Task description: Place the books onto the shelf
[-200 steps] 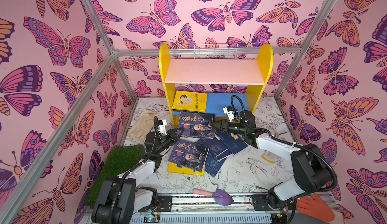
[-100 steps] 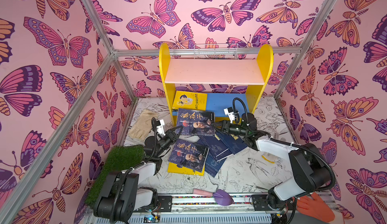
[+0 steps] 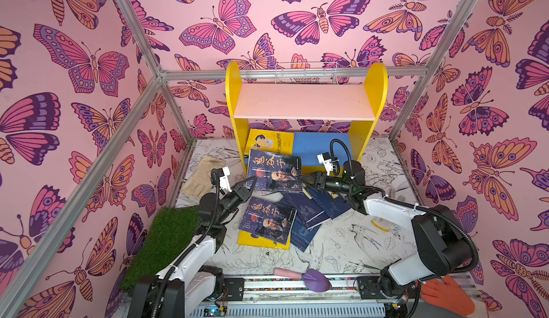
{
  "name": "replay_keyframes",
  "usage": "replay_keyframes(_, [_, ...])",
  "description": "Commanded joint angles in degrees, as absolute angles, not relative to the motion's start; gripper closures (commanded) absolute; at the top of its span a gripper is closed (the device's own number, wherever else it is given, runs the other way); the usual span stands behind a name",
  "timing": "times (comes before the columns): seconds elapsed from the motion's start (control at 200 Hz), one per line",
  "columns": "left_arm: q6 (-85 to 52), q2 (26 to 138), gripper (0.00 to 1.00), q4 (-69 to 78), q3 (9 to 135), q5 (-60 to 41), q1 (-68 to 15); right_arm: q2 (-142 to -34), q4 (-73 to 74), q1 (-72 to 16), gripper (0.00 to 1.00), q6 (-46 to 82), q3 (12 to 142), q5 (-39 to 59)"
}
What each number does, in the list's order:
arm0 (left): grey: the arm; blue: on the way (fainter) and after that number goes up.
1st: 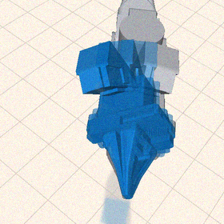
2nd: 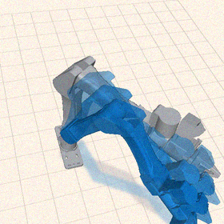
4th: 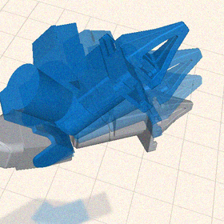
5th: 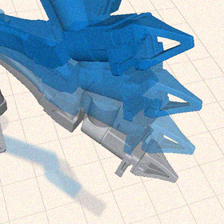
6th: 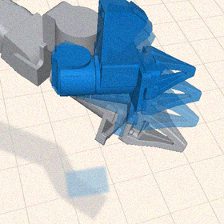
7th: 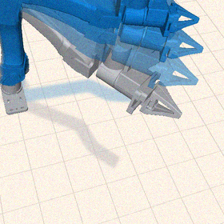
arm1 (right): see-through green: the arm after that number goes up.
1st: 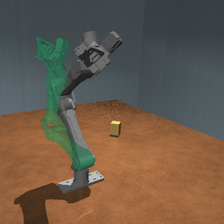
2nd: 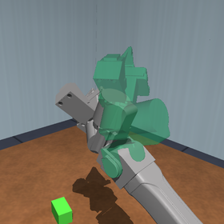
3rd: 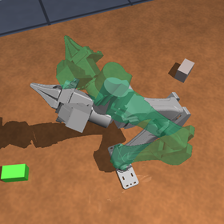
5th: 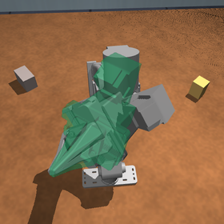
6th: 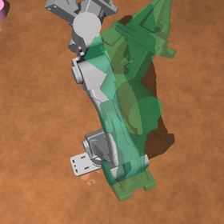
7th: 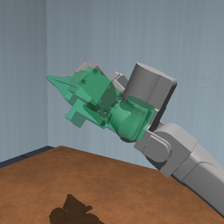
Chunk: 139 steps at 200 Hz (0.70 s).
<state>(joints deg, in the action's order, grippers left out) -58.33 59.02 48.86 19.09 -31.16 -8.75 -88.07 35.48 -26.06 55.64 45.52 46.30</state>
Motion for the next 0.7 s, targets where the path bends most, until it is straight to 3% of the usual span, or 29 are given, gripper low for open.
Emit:
replay_keyframes(0.0, [-57.0, 57.6, 1.00, 53.9, 20.3, -29.6, -9.0, -87.6, 38.5, -26.8, 0.54, 56.5, 46.6, 48.1])
replay_keyframes(0.175, [-57.4, 57.9, 1.00, 56.3, 20.9, -29.1, -9.0, -87.9, 37.9, -26.8, 0.50, 56.4, 46.9, 50.5])
replay_keyframes(0.531, [-57.7, 58.7, 1.00, 58.3, 22.0, -28.0, -9.0, -89.7, 39.9, -28.1, 0.52, 58.0, 49.6, 53.8])
replay_keyframes(0.691, [-57.8, 59.7, 1.00, 58.3, 22.0, -28.5, -9.1, -89.6, 42.1, -28.8, 0.62, 59.8, 51.2, 53.8])
